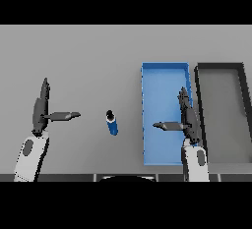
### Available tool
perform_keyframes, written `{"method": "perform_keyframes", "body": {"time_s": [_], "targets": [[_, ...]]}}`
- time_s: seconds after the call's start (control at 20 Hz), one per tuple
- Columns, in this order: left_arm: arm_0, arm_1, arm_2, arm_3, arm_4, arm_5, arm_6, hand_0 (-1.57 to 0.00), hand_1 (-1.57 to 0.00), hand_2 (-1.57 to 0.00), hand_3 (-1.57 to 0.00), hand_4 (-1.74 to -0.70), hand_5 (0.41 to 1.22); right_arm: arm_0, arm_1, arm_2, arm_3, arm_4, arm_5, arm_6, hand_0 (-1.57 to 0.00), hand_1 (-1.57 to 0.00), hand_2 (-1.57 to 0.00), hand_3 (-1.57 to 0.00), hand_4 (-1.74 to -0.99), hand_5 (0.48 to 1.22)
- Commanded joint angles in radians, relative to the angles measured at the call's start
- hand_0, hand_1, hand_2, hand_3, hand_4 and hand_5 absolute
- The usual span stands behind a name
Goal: Pick up the blue pipe and place it into the blue bin.
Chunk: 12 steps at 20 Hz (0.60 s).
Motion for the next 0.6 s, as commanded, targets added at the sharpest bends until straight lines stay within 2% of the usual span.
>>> {"method": "perform_keyframes", "body": {"time_s": [0.0,0.25,0.3,0.35,0.45,0.55], "targets": [[0.0,-0.002,-0.001,-0.001,-0.001,0.002,-0.004,0.0,0.0,0.0,0.0,-0.97,0.594,0.0,-0.002,-0.002,0.0,-0.002,0.0,0.0,0.0,0.0,0.0,0.0,-1.21,0.594],[0.003,-0.017,-0.014,-0.013,-0.01,0.014,-0.004,0.0,0.0,0.0,0.0,-0.97,0.594,0.004,-0.016,-0.014,0.004,-0.017,0.015,-0.004,0.0,0.0,0.0,0.0,-1.21,0.594],[0.003,0.058,-0.052,-0.022,-0.017,-0.104,-0.037,0.0,0.0,0.0,0.0,-0.97,0.594,0.015,-0.09,0.022,-0.023,0.066,0.034,-0.063,0.0,0.0,0.0,0.0,-1.21,0.594],[0.004,0.115,-0.06,-0.013,-0.011,-0.188,-0.07,0.0,0.0,0.0,0.0,-0.97,0.595,0.043,-0.123,0.055,-0.047,0.118,0.049,-0.107,0.0,0.0,0.0,0.0,-1.206,0.592],[-0.002,0.166,-0.073,-0.008,-0.007,-0.273,-0.097,0.0,0.0,0.0,0.0,-0.97,0.596,0.044,-0.161,0.083,-0.075,0.169,0.058,-0.098,0.0,0.0,0.0,0.0,-1.195,0.588],[0.01,0.177,-0.086,-0.004,-0.012,-0.304,-0.114,0.0,0.0,0.0,0.0,-0.97,0.597,0.06,-0.174,0.095,-0.085,0.186,0.068,-0.092,0.0,0.0,0.0,0.0,-1.19,0.586]]}}
